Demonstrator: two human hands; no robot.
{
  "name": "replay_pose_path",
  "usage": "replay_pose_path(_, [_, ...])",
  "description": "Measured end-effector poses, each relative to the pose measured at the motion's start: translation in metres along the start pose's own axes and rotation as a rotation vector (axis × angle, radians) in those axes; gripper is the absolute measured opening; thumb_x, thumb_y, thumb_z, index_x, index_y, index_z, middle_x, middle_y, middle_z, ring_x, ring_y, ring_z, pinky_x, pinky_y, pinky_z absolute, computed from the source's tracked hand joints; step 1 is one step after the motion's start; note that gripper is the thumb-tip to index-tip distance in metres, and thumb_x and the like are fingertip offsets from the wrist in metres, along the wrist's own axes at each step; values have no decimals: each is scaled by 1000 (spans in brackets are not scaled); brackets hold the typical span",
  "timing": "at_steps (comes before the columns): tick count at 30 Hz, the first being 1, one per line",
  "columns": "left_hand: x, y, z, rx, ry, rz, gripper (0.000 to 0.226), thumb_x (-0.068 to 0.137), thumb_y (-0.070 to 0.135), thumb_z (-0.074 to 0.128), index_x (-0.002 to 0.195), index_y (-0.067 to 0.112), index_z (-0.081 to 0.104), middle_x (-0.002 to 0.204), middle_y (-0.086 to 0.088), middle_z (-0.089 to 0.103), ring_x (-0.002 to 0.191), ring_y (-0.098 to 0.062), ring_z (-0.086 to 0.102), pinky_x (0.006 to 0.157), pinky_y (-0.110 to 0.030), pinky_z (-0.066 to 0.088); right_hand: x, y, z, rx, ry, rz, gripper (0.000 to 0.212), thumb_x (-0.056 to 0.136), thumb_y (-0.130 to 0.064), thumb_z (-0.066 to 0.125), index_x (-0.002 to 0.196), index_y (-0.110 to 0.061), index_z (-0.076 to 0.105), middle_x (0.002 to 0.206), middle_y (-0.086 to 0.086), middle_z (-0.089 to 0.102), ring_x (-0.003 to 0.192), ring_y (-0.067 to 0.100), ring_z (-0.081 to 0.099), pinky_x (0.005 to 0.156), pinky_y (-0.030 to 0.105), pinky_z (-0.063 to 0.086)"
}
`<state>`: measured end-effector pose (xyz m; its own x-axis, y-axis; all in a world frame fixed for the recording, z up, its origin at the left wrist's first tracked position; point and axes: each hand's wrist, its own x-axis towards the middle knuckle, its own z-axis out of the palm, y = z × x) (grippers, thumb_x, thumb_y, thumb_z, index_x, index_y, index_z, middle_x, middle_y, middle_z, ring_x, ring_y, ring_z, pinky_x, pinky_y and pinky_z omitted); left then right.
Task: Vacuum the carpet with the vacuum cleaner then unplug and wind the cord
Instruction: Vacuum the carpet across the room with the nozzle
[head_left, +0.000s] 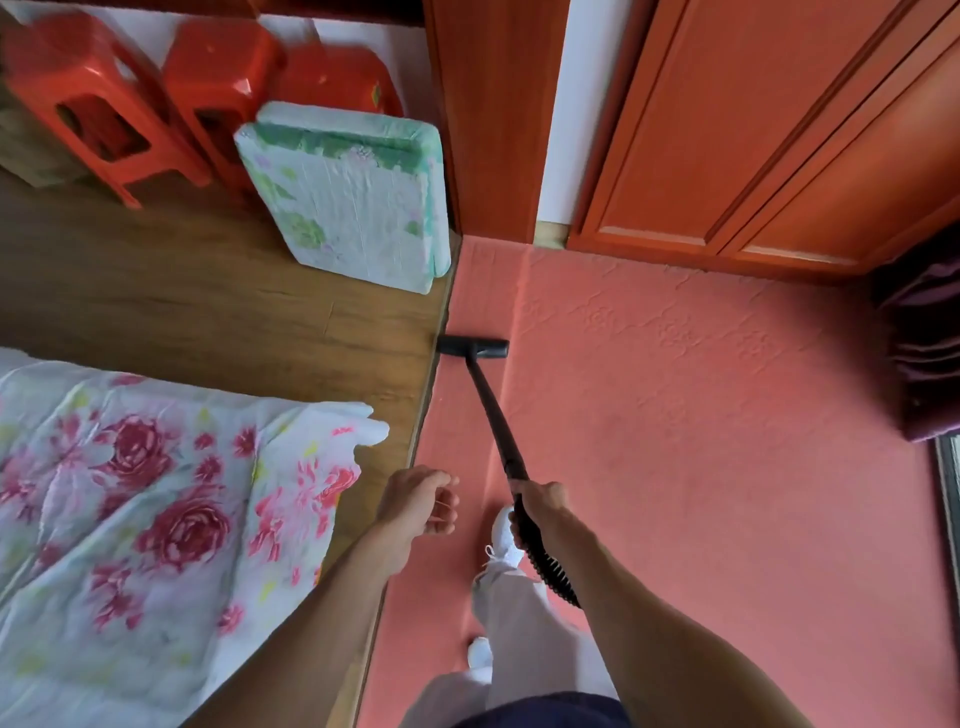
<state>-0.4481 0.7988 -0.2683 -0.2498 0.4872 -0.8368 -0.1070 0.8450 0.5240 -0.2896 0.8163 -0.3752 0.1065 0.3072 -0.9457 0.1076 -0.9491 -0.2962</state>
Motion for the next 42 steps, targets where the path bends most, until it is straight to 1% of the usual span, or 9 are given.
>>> replay_pose_path(11, [81,59,42,151,-76,-20,13,91,6,55,83,3,65,56,-7,62,44,-19,57,50,-30,51,84,-116,-22,117,-47,3,19,87,-18,64,83,-2,55,54,13,57,36,21,53,40,27,44])
replay_pose_path(14, [93,63,47,204,-68,-31,14,91,6,56,83,2,66,59,-10,63,47,-21,58,52,-32,50,82,-110,-39,78,-126,46,23,93,-20,59,84,-2,51,61,13,56,37,21,52,39,24,44])
replay_pose_path(18, [96,74,65,299,-74,-45,15,90,6,55,83,2,67,55,-7,62,46,-21,56,52,-30,50,60,-68,-66,-79,-148,77,31,95,-26,54,75,-3,47,60,11,48,45,23,51,52,33,47])
replay_pose_path(22, [99,88,86,357,-128,-19,14,89,5,55,82,1,66,54,-6,61,42,-17,53,46,-25,45,44,-44,-76,-11,-115,92,32,92,-29,61,86,0,49,59,11,50,35,20,49,39,24,43])
replay_pose_path(24, [102,96,94,363,-156,-12,14,91,4,53,88,-3,64,56,-8,59,42,-17,51,43,-23,44,40,-46,-63,35,-78,86,28,86,-25,64,80,-1,50,55,10,49,36,20,48,40,26,43])
replay_pose_path(27, [108,105,100,376,-213,-27,16,90,3,52,99,-8,60,57,-8,56,40,-16,49,42,-22,41,41,-53,-33,57,-54,101,26,66,-30,64,63,-7,52,50,8,52,49,26,53,54,36,49])
replay_pose_path(32, [143,126,89,371,-216,-36,17,88,1,55,95,-12,62,58,-12,56,39,-17,50,46,-23,42,51,-87,6,144,-59,142,18,87,-13,59,84,4,56,40,4,51,30,17,49,35,18,39])
replay_pose_path(37, [195,138,69,317,-169,-60,14,85,5,56,86,-4,67,57,-11,62,43,-23,54,56,-33,47,98,-129,9,146,19,131,29,93,-20,59,74,2,54,33,3,48,25,17,48,33,18,38])
replay_pose_path(42, [225,130,64,330,-138,-107,10,85,5,59,83,1,68,56,-10,61,42,-21,55,46,-28,49,147,-161,-12,157,62,122,30,91,-26,59,73,-2,54,53,12,55,37,21,54,39,23,43])
